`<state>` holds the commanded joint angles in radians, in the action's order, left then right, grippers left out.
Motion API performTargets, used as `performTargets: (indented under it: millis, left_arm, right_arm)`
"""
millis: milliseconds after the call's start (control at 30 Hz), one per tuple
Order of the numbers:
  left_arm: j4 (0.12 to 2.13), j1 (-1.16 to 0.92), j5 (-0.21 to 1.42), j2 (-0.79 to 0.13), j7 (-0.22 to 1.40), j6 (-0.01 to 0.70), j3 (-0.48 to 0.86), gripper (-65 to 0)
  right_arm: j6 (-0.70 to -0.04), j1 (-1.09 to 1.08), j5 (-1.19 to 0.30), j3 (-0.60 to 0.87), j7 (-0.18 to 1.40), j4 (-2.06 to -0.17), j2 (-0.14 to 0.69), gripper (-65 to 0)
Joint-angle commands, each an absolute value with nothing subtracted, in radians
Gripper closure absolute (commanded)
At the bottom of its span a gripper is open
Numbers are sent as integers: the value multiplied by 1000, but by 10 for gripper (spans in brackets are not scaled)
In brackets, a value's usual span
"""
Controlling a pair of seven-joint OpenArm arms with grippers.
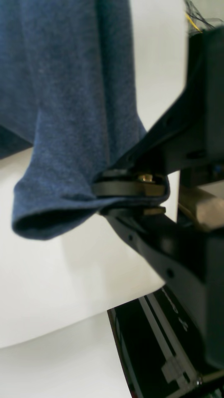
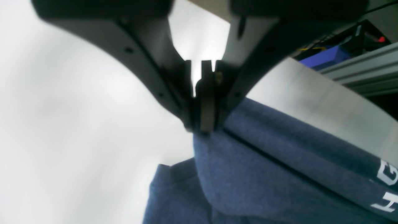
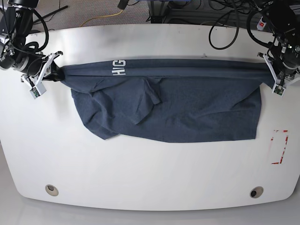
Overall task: Fold the T-shirt properly
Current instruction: 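Lay the shirt down with both grippers, folding it over itself, then open the right gripper and regrasp the shirt edge beside it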
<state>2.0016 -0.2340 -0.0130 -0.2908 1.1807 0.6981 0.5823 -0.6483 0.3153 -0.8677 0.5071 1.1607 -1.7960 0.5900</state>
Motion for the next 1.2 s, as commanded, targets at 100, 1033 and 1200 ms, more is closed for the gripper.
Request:
performTargets:
  millis: [100,1033,1200]
  left_arm:
    - [2002,-237,-15,-288,1156,698,581,0]
    - [1960,-237,-16,-286,1152,698,585,0]
    - [1960,-237,-16,-286,1152,698,585,0]
  right_arm:
    - [-648,346,-868,504,1162,-1796,587,0]
    - [-698,375,-1079,507,1280,-1794,438,-430]
    - [-698,348,-1020,503,1287,-1794,387,-433]
